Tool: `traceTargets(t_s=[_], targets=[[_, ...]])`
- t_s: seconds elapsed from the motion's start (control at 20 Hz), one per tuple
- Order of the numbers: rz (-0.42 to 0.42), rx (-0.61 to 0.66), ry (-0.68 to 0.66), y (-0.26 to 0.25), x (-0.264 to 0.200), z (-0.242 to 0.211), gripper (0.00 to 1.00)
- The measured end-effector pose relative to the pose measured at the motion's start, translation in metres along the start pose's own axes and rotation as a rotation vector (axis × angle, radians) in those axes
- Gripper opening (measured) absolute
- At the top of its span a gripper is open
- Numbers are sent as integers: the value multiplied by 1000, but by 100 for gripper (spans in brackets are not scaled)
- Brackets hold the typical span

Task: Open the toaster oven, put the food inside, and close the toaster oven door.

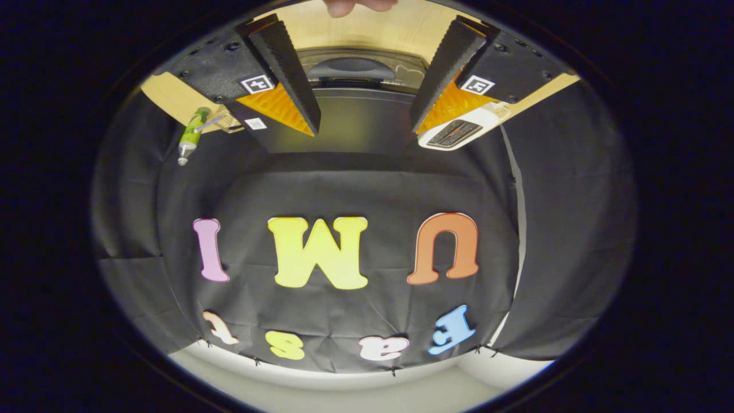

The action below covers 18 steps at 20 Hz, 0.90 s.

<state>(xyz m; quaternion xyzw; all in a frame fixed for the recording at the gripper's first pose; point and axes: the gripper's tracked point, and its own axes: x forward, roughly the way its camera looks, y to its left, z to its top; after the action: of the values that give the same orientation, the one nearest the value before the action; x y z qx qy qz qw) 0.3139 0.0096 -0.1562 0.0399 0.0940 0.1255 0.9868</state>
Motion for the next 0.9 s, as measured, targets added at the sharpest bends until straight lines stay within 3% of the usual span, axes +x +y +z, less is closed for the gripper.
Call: traceTargets(t_s=[0.4, 0.6, 0.7, 0.75, 0.9], targets=[[-63, 20, 60, -21, 34, -56, 100], [-75, -33, 14, -21, 37, -61, 100], [-120, -155, 7, -26, 33, -69, 100], [-125, -158, -9, -25, 26, -71, 100], [-96, 10, -6, -21, 16, -83, 100]])
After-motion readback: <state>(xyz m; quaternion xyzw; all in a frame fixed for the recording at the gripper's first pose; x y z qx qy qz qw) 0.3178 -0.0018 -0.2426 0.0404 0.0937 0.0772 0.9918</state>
